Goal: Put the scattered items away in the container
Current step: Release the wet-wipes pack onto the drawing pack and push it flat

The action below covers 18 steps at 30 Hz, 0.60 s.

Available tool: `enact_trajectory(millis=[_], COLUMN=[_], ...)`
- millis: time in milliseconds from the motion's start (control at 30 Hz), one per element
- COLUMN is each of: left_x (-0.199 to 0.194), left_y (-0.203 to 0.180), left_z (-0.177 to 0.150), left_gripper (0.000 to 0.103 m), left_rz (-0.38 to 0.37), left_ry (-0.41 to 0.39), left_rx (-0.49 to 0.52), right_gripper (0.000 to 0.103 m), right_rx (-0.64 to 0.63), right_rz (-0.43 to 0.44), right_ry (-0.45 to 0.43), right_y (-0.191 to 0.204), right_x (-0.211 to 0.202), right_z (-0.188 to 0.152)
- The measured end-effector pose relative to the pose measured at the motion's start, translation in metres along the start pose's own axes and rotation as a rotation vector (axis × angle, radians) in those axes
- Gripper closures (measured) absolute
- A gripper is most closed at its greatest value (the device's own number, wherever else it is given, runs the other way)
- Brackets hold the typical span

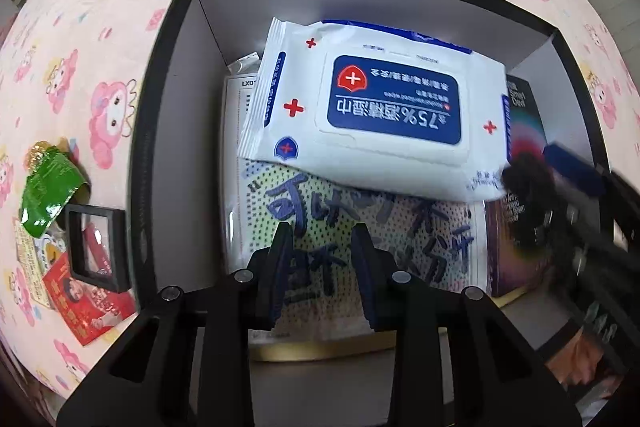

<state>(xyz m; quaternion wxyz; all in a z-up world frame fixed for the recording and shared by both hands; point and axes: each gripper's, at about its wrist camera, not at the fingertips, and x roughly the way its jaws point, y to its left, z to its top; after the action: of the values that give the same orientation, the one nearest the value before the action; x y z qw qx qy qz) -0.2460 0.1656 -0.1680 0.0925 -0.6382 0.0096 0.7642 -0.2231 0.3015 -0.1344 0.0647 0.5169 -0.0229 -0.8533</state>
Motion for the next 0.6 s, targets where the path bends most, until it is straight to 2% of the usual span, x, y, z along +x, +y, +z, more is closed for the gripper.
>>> enact_trajectory(millis=[133, 267, 400, 500, 600], left_x=[0.000, -0.002, 0.000, -0.002, -0.002], left_y=[-0.004, -0.006, -0.006, -0.010, -0.013], left_z=[0.008, 0.010, 0.007, 0.007, 0.009], left_gripper=[0.072, 0.072, 0.072, 0.072, 0.073], left_rz=[-0.016, -0.024, -0.015, -0.007, -0.012], left_ry=[-0.008, -0.014, -0.003, -0.008, -0.025], left_rx=[-0.006, -0.012, -0.011, 0.000, -0.010], right_gripper=[0.050, 0.050, 0.050, 0.050, 0.050], right_rx=[-0.033, -0.073, -0.061, -0.037, -0.027], right_rz=[0.073, 0.018, -0.031, 0.036, 0.060], right_ry=[0.040, 0.061, 0.066, 0.109, 0.086], right_y=[0.008, 0.014, 0.013, 0.012, 0.013], right_x=[0.007, 0.014, 0.021, 0.033, 0.035], right_z=[-0.001, 0.005, 0.020, 0.027, 0.032])
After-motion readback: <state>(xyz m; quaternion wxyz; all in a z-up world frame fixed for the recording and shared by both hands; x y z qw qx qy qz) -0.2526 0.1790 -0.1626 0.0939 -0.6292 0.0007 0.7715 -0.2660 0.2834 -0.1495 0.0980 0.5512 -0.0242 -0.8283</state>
